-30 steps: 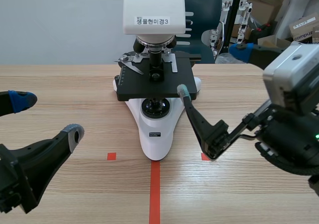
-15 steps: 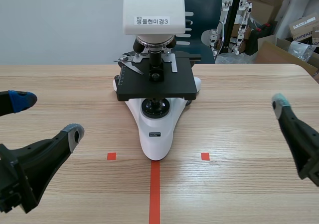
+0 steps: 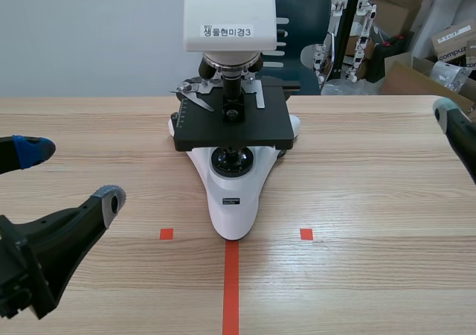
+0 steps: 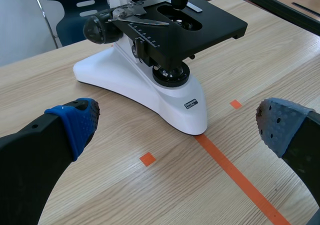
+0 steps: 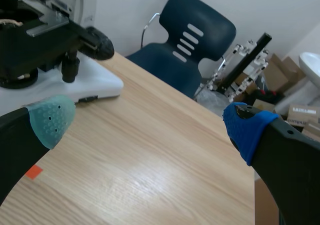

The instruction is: Point at the revolving nosepiece

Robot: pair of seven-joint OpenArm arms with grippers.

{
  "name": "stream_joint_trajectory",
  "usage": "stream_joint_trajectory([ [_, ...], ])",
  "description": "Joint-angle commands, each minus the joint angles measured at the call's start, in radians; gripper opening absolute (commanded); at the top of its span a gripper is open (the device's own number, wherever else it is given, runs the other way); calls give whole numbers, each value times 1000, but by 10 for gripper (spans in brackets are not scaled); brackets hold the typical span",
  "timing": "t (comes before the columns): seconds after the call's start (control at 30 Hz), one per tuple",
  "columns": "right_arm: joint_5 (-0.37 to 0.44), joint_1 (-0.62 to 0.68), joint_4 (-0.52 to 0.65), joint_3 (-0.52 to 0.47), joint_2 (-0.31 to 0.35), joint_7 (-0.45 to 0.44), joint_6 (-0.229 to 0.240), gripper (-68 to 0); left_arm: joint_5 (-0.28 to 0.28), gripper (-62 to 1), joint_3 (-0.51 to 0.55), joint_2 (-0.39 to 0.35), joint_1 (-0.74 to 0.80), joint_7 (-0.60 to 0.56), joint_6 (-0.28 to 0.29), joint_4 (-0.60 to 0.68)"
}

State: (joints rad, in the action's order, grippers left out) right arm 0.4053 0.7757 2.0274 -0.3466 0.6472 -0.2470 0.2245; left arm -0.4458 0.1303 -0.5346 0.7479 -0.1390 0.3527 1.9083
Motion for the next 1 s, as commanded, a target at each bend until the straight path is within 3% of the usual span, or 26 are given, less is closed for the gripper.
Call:
stream_joint_trajectory([
  [0.0, 45, -32, 18, 0, 42, -17, -3, -10, -13, 14, -5, 2, -3, -17, 1, 8],
  [0.13, 143, -64, 21, 0, 130, -13, 34, -10, -13, 14, -5, 2, -3, -17, 1, 8],
  [0.3, 231, -64, 21, 3, 244, -17, 34, -10, -13, 14, -5, 2, -3, -18, 1, 8],
  [0.4, 261, -64, 20, 3, 276, -17, 31, -10, -13, 14, -5, 2, -3, -17, 1, 8],
  [0.53, 262, -64, 20, 4, 266, -25, 31, -10, -13, 14, -5, 2, -3, -18, 1, 8],
  [0.7, 260, -64, 20, 11, 199, -31, 33, -10, -13, 14, -5, 2, -3, -18, 1, 8],
  [0.87, 138, -61, 1, 60, 120, 16, 38, -10, -13, 14, -5, 2, -3, -17, 1, 8],
  [0.97, 116, -61, -39, 105, 68, -2, 37, -10, -13, 14, -5, 2, -3, -18, 1, 8],
])
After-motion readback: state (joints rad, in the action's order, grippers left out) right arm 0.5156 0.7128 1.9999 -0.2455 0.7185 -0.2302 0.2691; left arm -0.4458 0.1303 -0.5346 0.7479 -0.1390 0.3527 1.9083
